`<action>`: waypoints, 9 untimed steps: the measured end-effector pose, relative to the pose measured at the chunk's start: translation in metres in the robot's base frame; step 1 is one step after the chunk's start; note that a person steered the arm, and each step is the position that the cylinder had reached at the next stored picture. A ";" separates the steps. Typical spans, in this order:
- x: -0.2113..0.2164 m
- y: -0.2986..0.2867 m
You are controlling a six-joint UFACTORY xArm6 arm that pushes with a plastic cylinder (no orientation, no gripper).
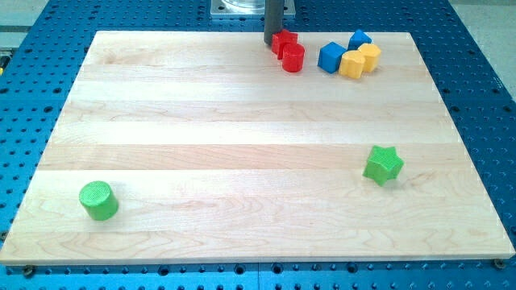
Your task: Separate the red blocks from each other
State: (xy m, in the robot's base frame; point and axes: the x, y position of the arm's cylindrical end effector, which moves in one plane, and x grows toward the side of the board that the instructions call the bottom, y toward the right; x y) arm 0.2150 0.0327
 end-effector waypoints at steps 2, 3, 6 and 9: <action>0.023 -0.051; -0.012 -0.044; 0.029 0.001; 0.103 -0.002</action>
State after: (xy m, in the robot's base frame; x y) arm 0.3184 0.0308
